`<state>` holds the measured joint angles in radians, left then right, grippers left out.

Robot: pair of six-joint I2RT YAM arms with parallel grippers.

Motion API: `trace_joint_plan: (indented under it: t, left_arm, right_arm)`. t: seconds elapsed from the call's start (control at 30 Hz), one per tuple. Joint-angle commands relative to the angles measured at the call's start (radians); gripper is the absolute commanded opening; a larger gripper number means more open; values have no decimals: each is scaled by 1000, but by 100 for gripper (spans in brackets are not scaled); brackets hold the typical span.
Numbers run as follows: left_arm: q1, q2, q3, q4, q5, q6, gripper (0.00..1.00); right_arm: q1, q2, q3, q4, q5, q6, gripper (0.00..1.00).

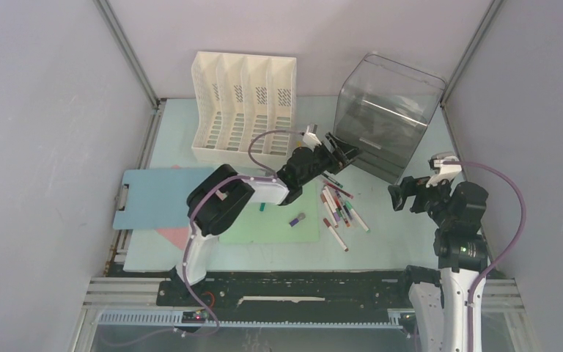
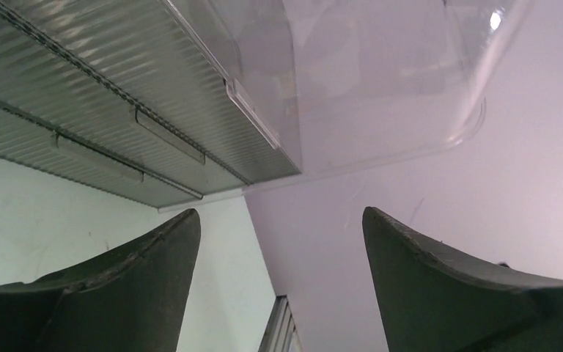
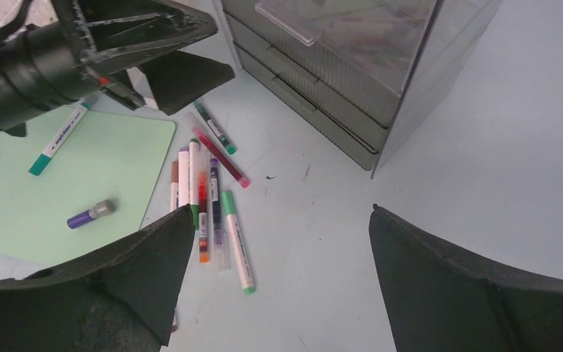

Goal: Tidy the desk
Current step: Open the storage box at the center of the board.

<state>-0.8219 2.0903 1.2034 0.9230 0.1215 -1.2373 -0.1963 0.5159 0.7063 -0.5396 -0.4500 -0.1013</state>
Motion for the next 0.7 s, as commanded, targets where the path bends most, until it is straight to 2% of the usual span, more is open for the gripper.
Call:
trace_joint_plan:
  t: [0.0,0.3,0.5,0.67]
  left_arm:
    - [-13,58,118,49,-88,-98,85]
    - [-18,141,237,-120,-188,-149,65]
    - [-22,173,309,-222,-213,-145,57]
    - [-27,201,372,-272,-219,-142,44]
  right_arm:
    - [-4,-16,35,35,31,28,96]
    - [-3,-26,36,35,31,26,96]
    - [-3,-31,36,35,28,28,96]
    - [-3,-33,37,35,26,28,96]
